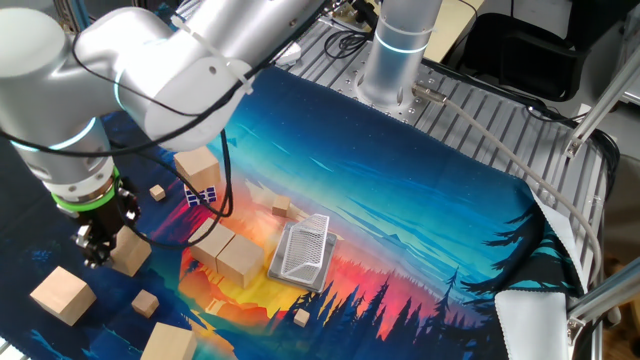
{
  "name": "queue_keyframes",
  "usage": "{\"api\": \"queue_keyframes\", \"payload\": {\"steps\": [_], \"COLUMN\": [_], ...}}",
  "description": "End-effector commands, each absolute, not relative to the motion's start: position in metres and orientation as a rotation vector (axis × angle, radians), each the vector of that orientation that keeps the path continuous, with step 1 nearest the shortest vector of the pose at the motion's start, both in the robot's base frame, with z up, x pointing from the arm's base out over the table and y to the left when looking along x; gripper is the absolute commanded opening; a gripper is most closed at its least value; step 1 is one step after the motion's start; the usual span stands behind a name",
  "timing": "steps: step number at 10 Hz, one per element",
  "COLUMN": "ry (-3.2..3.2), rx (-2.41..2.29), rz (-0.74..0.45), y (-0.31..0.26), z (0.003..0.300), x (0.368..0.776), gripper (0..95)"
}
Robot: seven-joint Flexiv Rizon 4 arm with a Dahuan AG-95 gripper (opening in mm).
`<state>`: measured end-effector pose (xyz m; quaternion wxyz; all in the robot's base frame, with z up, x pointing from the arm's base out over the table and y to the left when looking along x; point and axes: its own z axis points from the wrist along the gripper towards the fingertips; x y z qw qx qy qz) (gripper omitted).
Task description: Stack the blocks into a pyramid shape
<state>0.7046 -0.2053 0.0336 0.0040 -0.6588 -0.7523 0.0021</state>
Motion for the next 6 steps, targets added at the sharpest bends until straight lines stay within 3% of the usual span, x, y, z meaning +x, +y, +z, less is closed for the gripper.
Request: {"api": "queue_keyframes", "payload": {"steps": [1, 6], "ry": [-2.346, -2.285], "rx": [-2.067, -2.128], "rz": [0.003, 0.018], "y": [-0.207, -0.194], "z": [0.035, 0.048], "x": [0.702, 0.685], "gripper": [0.0, 0.0]}}
